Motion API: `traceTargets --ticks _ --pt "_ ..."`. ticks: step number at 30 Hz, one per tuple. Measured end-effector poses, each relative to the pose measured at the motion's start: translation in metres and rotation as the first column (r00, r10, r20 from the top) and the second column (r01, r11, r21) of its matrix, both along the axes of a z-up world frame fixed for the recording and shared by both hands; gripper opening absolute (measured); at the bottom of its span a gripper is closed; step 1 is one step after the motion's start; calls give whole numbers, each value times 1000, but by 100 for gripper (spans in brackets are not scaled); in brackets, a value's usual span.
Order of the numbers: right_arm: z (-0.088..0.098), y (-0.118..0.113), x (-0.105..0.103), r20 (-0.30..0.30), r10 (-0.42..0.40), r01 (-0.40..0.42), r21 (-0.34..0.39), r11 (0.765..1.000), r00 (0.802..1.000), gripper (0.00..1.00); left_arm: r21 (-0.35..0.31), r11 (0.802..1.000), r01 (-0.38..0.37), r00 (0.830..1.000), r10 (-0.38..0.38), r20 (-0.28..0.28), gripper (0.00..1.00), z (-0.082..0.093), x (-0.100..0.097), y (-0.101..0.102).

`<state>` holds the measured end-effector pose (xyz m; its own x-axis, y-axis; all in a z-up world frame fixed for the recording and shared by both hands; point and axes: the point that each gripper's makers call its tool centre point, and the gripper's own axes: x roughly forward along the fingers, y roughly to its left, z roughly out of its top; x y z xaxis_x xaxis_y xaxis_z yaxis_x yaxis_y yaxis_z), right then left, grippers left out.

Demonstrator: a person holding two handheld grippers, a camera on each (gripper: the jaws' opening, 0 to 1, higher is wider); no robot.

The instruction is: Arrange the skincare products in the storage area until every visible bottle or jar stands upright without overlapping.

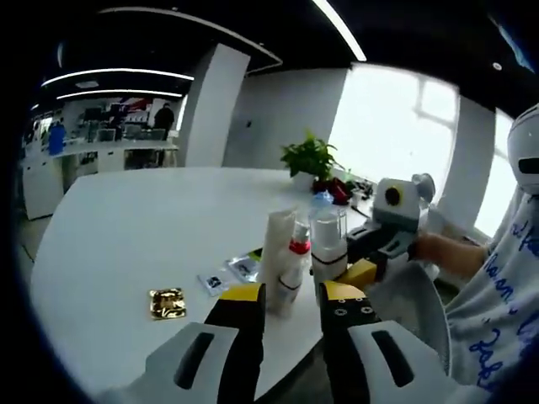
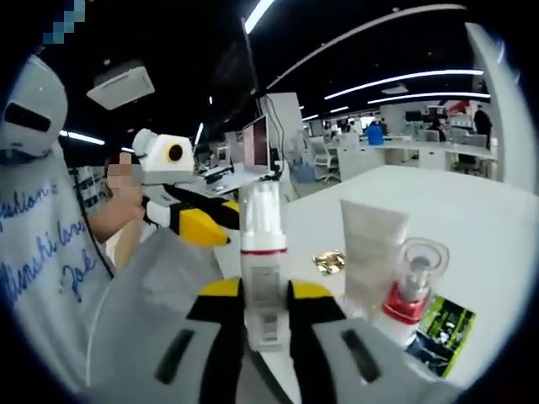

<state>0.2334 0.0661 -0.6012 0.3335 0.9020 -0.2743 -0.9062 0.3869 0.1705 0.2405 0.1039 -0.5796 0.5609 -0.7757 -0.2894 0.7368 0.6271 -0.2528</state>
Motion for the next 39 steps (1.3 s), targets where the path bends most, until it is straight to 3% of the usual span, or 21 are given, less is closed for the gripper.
traceTargets --ticks 7,19,33,39 --pt "-3 10 2 -26 6 -5 43 999 1000 18 -45 998 48 999 -48 12 29 8 0 -10" --pt "-13 17 -7 -42 70 -70 15 997 997 19 -104 988 114 993 -115 -7 26 12 10 -20" --pt "-12 13 -11 -48 100 -99 23 995 994 19 -131 960 246 968 -250 -15 20 19 6 -41" --pt "-17 9 -17 -93 108 -107 16 994 990 19 -118 948 295 953 -301 -31 20 16 1 -51"
